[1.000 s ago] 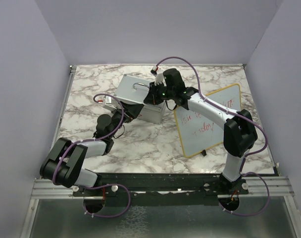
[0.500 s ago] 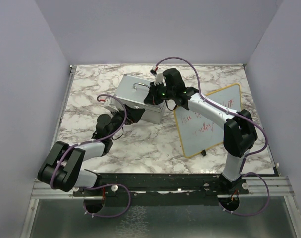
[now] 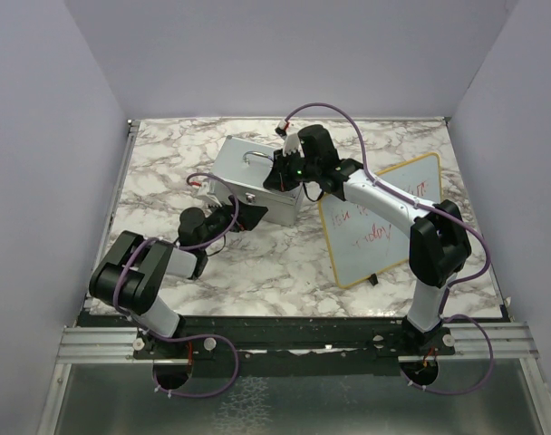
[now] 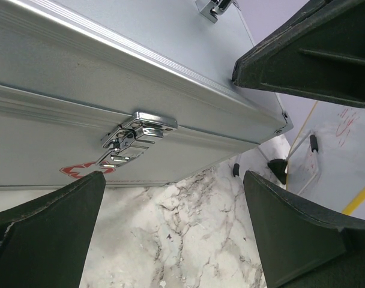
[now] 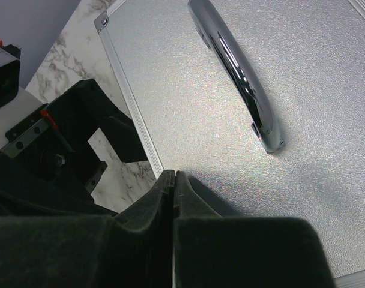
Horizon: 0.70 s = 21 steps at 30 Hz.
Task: Organize the medicine kit
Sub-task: Close the medicine box at the center of the board.
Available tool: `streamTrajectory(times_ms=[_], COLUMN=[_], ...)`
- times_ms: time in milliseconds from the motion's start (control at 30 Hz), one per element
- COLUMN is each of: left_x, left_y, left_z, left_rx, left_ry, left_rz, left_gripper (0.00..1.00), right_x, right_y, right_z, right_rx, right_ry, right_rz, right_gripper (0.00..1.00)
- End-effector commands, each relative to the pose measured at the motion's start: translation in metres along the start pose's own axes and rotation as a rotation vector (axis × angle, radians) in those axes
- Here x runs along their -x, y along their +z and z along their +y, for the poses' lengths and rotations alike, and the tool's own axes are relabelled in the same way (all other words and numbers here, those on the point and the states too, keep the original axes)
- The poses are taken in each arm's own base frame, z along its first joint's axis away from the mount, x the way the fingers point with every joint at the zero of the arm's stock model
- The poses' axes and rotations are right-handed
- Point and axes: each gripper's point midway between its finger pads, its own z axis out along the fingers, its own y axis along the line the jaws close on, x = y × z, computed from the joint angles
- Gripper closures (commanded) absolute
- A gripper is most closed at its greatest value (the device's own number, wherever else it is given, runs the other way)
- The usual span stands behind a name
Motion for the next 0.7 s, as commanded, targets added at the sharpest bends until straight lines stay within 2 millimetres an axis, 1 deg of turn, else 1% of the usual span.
streamTrajectory(times_ms=[0, 233, 433, 667], left_x=[0.011, 0.008, 0.01, 0.01], left_y=[0.008, 0.012, 0.017, 0.017], left_z=[-0.012, -0.003, -0.001, 0.001], left_rx=[-0.091, -0.067, -0.068, -0.06], left_ry=[0.051, 0.058, 0.062, 0.069], left_rz=[-0.034, -0.03, -0.031, -0.032], left_gripper=[0.01, 0.01, 0.01, 0.01], right_x=[0.009, 0.01, 0.01, 0.009], right_y=[-0.005, -0.005, -0.005, -0.005], right_z=[0.001, 0.001, 0.0, 0.0], right_rx=[-0.025, -0.026, -0.026, -0.028], right_ry=[-0.028, -0.035, -0.036, -0.037], right_rz=[-0.008, -0.005, 0.0, 0.002], right_gripper=[0.96, 0.96, 0.96, 0.96])
